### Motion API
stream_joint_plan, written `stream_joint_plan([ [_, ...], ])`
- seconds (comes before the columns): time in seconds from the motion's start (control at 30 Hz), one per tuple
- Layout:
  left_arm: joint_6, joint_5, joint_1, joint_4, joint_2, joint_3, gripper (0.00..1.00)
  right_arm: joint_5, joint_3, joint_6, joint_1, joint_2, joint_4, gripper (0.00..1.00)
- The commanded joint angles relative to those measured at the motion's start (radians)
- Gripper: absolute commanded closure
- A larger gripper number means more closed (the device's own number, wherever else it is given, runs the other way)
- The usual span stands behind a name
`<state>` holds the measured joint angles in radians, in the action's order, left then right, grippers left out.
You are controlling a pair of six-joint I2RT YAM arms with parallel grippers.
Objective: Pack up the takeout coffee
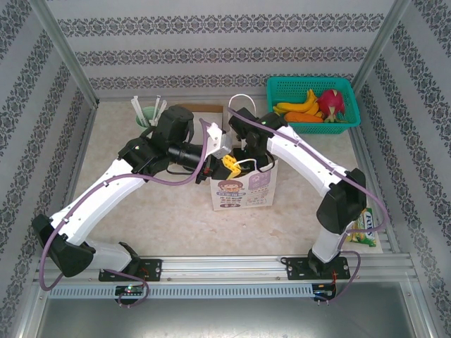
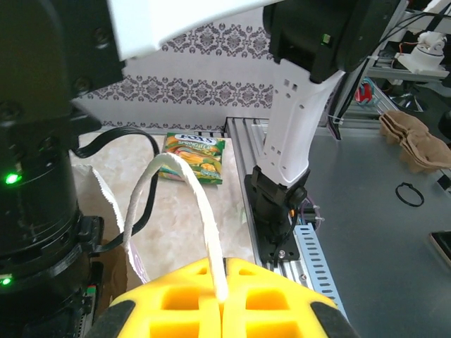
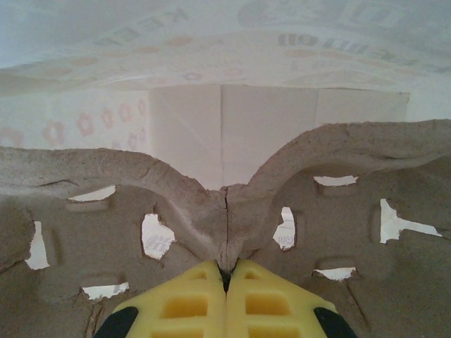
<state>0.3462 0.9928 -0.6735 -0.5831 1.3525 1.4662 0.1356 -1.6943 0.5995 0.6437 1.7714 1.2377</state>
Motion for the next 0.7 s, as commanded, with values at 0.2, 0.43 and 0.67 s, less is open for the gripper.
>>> stream_joint_plan([
  [0.2,0.081,0.057,-0.022,-0.042,0.015,0.061,0.95,-0.039,0.039,0.003,0.006,0.057,0.002,1.0],
  [0.43,-0.066,-0.183,-0.021,0.13,-0.018,-0.007,0.73,-0.09,0.097,-0.027,0.024,0.026,-0.1,1.0],
  [0.67,-0.194,-0.358,0.012,0.241,-0.072,-0.072,0.33,-0.122,0.166,-0.029,0.026,0.016,-0.153,1.0],
])
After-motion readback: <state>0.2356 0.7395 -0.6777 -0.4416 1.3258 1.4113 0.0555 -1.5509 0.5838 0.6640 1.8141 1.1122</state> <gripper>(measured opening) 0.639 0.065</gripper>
